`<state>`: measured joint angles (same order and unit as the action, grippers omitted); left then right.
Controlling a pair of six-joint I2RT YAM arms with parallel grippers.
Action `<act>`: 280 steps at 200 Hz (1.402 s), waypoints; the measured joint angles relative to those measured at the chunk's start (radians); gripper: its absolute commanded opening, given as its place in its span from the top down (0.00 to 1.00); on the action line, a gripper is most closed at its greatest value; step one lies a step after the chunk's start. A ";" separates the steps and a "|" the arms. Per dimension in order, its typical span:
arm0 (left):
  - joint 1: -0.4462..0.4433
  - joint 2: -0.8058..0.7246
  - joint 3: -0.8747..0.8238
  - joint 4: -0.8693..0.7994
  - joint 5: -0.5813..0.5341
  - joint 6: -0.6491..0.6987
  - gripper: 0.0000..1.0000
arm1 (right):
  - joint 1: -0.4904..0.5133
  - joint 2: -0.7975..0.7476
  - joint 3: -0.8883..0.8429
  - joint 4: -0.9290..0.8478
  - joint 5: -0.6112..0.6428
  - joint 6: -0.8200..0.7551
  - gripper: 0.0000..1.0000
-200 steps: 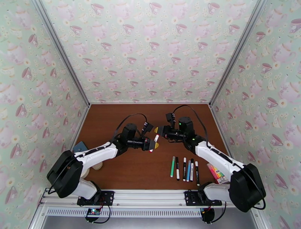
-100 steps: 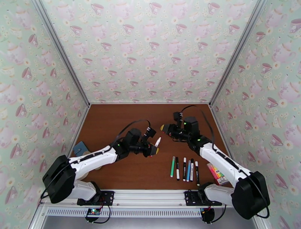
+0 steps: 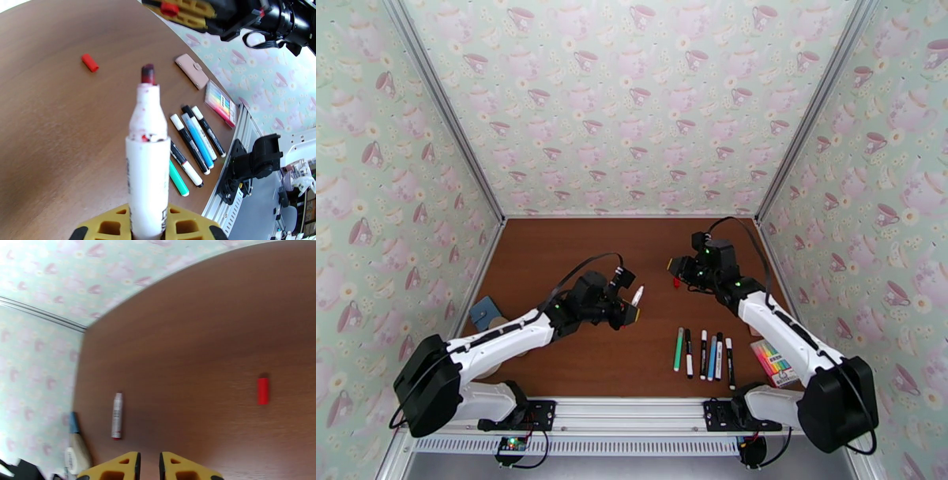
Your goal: Open the pen caps
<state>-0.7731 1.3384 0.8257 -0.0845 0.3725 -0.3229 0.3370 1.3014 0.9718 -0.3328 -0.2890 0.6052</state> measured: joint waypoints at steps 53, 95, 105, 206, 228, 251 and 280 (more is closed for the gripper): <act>0.025 -0.003 0.000 0.022 -0.030 -0.035 0.98 | -0.021 0.145 0.119 -0.188 0.113 -0.178 0.97; 0.037 -0.016 -0.006 0.031 -0.073 -0.045 0.98 | -0.057 0.293 0.198 -0.245 0.138 -0.263 0.96; 0.040 -0.016 -0.006 0.030 -0.076 -0.045 0.98 | -0.065 0.325 0.214 -0.248 0.142 -0.275 0.96; 0.053 -0.016 -0.006 0.027 -0.117 -0.056 0.98 | -0.108 0.573 0.339 -0.264 0.174 -0.333 0.94; 0.053 -0.015 -0.006 0.027 -0.121 -0.063 0.98 | -0.119 0.599 0.356 -0.274 0.175 -0.336 0.93; 0.053 -0.013 -0.006 0.027 -0.124 -0.063 0.98 | -0.124 0.618 0.373 -0.280 0.175 -0.348 0.92; 0.053 0.006 -0.006 0.027 -0.124 -0.063 0.98 | -0.129 0.647 0.386 -0.284 0.174 -0.358 0.91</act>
<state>-0.7200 1.3441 0.8196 -0.0574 0.2489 -0.3859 0.2077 1.9488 1.3579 -0.6170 -0.1154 0.2474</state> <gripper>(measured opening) 0.175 0.182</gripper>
